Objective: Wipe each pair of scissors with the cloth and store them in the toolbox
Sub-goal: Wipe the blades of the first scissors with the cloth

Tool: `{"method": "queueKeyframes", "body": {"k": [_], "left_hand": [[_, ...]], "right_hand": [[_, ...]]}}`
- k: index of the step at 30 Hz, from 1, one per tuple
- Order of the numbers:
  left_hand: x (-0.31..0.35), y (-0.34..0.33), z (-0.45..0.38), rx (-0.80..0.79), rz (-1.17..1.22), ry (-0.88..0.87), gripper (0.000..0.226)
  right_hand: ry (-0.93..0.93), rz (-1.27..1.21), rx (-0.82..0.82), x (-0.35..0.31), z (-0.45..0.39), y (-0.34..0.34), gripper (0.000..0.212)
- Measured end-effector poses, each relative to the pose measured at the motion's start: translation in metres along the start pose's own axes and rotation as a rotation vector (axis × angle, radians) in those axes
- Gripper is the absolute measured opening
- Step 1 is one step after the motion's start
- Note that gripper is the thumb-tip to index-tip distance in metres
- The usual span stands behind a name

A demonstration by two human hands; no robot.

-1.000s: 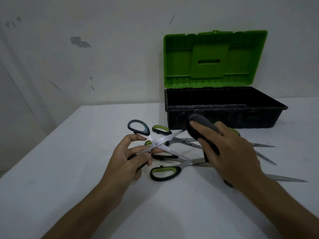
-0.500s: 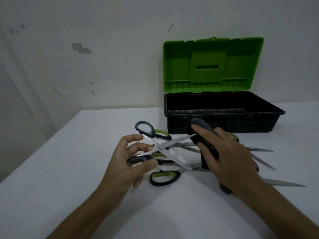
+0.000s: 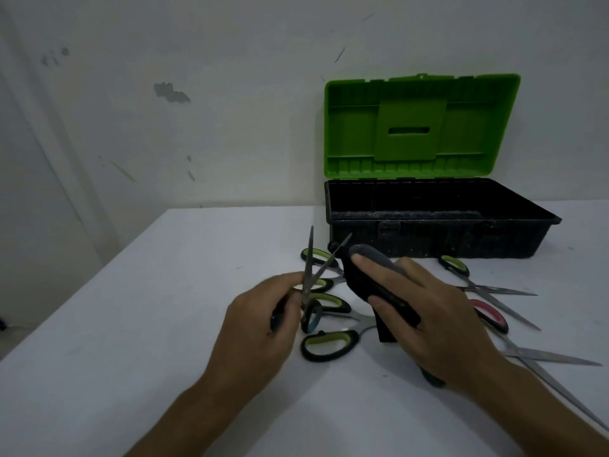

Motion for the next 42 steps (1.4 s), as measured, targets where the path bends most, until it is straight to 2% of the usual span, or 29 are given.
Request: {"method": "queueKeyframes", "body": {"k": [2, 8, 13, 20, 23, 27, 33, 39, 42], "left_hand": [[-0.005, 0.000, -0.001, 0.015, 0.114, 0.113, 0.022], [-0.019, 0.009, -0.007, 0.096, 0.670, 0.477, 0.020], [-0.022, -0.003, -0.002, -0.011, 0.837, 0.634, 0.023], [-0.006, -0.010, 0.001, -0.148, 0.944, 0.626, 0.025], [-0.007, -0.015, 0.003, -0.181, 0.951, 0.648, 0.015], [-0.003, -0.018, 0.006, -0.175, 1.025, 0.666, 0.029], [0.004, -0.017, 0.009, -0.229, 0.937, 0.621, 0.055], [0.008, -0.024, 0.013, -0.303, 0.802, 0.580, 0.059], [0.011, -0.020, 0.012, -0.316, 0.762, 0.546, 0.060]], "right_hand": [[0.028, -0.006, 0.024, -0.004, 0.000, 0.001, 0.050], [0.032, -0.009, 0.125, -0.006, 0.000, 0.011, 0.050], [0.051, -0.002, 0.135, -0.012, -0.001, 0.012, 0.050], [0.052, -0.009, 0.121, -0.013, -0.001, 0.011, 0.052], [0.048, -0.006, 0.125, -0.013, -0.001, 0.011, 0.052], [0.036, -0.009, 0.124, -0.013, -0.001, 0.010, 0.051], [0.047, -0.003, 0.085, -0.015, 0.000, 0.007, 0.050], [0.186, 0.072, -0.100, -0.024, 0.001, -0.009, 0.047], [0.185, 0.110, -0.055, -0.022, -0.002, -0.008, 0.044]]}}
Point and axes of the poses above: each hand's wrist, its own z-axis away from the middle knuckle, its own y-axis out of the back of the hand, x = y × z, the point moved 6 cm from there along -z, towards the middle knuckle, and after that the axes turned 2 degrees about -z, right-handed, at the moved point
